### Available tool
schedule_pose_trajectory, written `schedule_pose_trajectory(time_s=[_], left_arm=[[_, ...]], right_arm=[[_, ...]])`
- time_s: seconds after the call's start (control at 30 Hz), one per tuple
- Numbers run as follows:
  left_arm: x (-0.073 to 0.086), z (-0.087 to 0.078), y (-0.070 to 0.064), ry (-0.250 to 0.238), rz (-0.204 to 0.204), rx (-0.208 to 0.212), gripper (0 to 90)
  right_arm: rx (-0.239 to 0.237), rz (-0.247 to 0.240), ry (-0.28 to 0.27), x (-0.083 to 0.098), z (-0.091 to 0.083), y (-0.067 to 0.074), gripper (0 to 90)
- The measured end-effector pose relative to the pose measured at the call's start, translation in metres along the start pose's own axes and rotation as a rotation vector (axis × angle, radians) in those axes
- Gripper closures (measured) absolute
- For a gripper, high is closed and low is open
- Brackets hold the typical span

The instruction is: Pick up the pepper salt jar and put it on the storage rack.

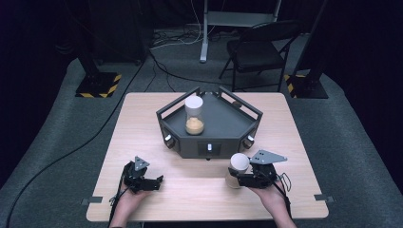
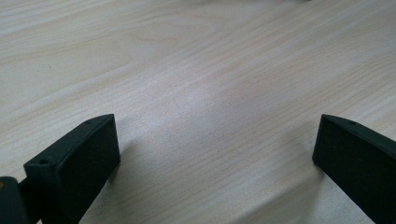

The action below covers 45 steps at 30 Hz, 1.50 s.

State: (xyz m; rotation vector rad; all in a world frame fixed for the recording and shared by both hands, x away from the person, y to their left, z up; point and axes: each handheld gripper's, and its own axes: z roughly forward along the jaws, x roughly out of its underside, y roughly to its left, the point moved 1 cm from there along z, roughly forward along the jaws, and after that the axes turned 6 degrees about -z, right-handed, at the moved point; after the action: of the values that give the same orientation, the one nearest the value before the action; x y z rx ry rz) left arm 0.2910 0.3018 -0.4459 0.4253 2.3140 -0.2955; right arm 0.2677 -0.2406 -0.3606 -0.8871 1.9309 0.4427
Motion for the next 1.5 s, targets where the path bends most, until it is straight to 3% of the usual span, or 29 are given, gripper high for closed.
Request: schedule_pose_trajectory(time_s=[0.57,0.9,1.2,1.5], left_arm=[[0.000,0.000,0.000,0.000,0.000,0.000,0.0],[0.000,0.000,0.000,-0.001,0.000,0.000,0.0],[0.000,0.000,0.000,0.000,0.000,0.000,0.0],[0.000,0.000,0.000,0.001,0.001,-0.001,0.0]], right_arm=[[0.017,0.006,-0.035,-0.038,-0.026,-0.022,32.2],[0.044,-0.029,-0.055,-0.072,-0.035,-0.028,32.2],[0.055,-0.020,-0.081,-0.098,-0.033,-0.037,32.2],[0.082,-0.005,-0.075,-0.119,-0.015,-0.047,32.2]])
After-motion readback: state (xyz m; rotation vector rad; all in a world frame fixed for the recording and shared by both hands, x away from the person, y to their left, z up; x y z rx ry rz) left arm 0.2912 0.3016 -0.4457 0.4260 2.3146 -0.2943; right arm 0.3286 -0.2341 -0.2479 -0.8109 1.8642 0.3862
